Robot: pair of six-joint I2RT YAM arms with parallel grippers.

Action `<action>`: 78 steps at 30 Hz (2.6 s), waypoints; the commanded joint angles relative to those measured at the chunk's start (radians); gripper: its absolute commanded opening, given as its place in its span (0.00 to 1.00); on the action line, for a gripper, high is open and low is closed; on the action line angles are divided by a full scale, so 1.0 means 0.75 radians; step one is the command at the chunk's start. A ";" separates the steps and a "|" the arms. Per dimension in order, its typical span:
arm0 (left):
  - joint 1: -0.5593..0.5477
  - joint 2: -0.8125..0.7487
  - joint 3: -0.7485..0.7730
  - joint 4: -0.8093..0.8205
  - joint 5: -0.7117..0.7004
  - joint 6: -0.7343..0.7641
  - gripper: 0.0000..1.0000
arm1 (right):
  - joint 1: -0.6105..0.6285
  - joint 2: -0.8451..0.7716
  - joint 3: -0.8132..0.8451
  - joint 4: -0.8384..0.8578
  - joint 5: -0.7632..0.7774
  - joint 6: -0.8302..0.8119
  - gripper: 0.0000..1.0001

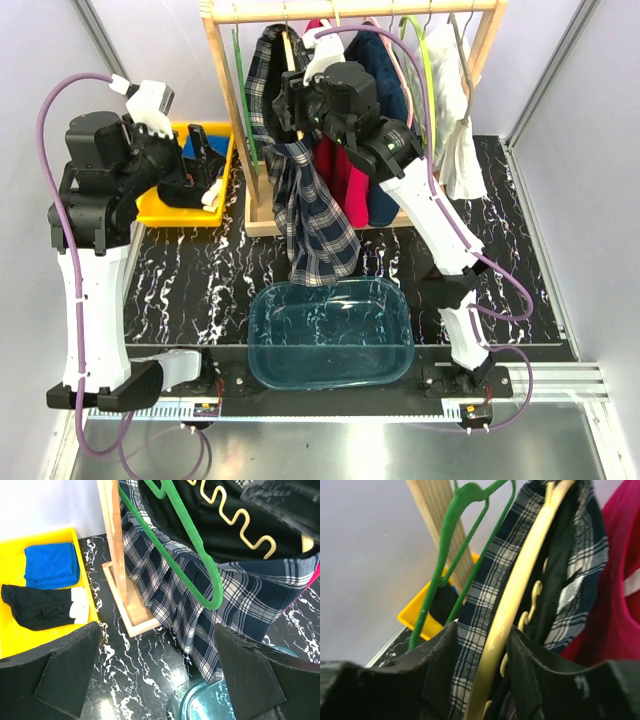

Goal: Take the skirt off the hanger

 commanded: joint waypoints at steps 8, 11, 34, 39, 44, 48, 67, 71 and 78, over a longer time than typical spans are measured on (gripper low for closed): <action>0.001 -0.108 -0.105 0.110 -0.038 0.074 0.99 | -0.004 0.029 0.022 0.060 0.207 -0.144 0.03; 0.001 -0.114 -0.113 0.110 -0.052 0.089 0.99 | -0.004 0.032 0.022 0.064 0.263 -0.159 0.00; 0.001 -0.059 -0.140 0.163 -0.044 0.072 0.99 | 0.051 -0.432 -0.113 0.496 0.363 -0.433 0.00; 0.001 -0.071 -0.130 0.186 -0.030 0.066 0.99 | 0.049 -0.628 -0.264 0.235 0.265 -0.288 0.00; 0.001 -0.091 -0.087 0.224 0.048 0.033 0.99 | 0.051 -0.937 -0.825 0.085 0.134 0.020 0.00; 0.001 -0.112 -0.042 0.265 0.120 -0.018 0.99 | 0.053 -1.179 -1.086 -0.068 0.046 0.177 0.00; 0.134 -0.300 -0.553 1.065 1.213 -0.312 0.80 | 0.072 -0.907 -0.022 -0.741 -0.633 0.246 0.00; 0.159 -0.271 -0.620 1.287 1.335 -0.484 0.79 | 0.074 -1.044 -0.245 -0.613 -0.705 0.391 0.00; 0.200 -0.181 -0.633 1.843 1.259 -0.831 0.77 | 0.074 -1.204 -0.391 -0.612 -0.733 0.477 0.00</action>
